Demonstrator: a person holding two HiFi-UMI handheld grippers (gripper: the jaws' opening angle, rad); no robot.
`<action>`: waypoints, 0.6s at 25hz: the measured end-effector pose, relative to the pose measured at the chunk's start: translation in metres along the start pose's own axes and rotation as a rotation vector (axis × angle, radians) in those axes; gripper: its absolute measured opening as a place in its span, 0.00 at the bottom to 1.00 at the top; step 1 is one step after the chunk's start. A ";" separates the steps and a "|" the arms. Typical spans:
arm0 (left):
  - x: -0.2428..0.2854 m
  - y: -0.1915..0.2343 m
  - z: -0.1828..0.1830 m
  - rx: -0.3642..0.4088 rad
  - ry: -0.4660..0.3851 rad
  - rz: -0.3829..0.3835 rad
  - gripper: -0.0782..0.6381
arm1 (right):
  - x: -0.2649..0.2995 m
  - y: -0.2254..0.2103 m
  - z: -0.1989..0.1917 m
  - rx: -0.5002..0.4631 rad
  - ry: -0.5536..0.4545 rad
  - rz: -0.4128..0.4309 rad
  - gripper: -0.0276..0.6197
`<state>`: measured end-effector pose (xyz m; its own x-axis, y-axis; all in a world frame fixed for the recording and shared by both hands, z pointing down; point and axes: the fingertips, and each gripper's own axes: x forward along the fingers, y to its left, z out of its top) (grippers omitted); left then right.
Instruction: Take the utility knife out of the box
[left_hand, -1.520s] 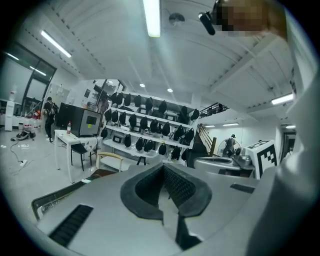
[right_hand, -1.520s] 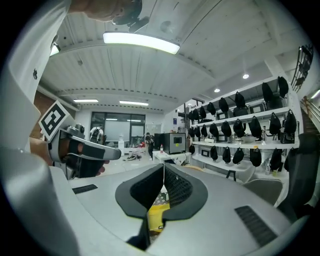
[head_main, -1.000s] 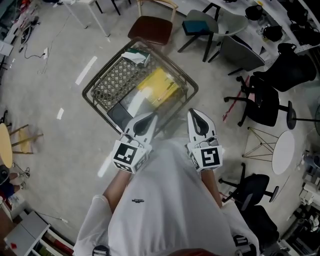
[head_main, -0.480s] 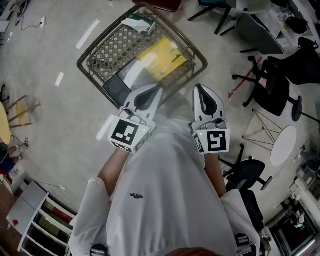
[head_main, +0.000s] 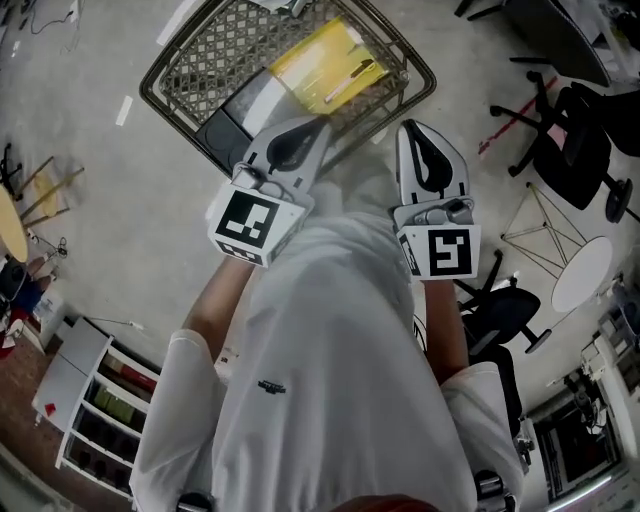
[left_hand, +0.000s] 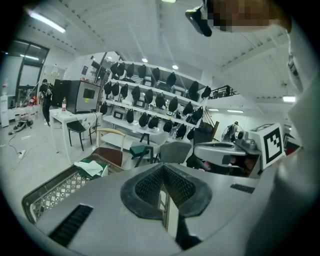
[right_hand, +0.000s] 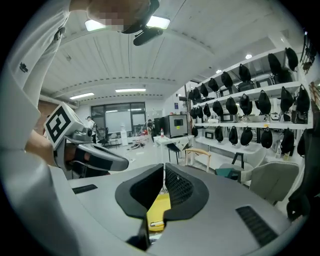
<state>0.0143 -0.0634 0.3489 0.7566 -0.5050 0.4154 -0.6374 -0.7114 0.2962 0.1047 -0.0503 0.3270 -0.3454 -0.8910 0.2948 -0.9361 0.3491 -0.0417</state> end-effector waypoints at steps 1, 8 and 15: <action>0.006 0.002 -0.005 -0.002 0.014 -0.004 0.11 | 0.003 -0.002 -0.005 0.008 0.007 0.006 0.04; 0.043 0.018 -0.037 0.027 0.109 0.007 0.11 | 0.027 -0.008 -0.028 0.034 0.050 0.052 0.05; 0.079 0.037 -0.068 0.041 0.186 0.013 0.11 | 0.050 -0.026 -0.056 0.074 0.077 0.053 0.07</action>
<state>0.0400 -0.0965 0.4509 0.7057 -0.4185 0.5717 -0.6378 -0.7267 0.2554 0.1149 -0.0876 0.3968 -0.3910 -0.8460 0.3624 -0.9200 0.3700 -0.1290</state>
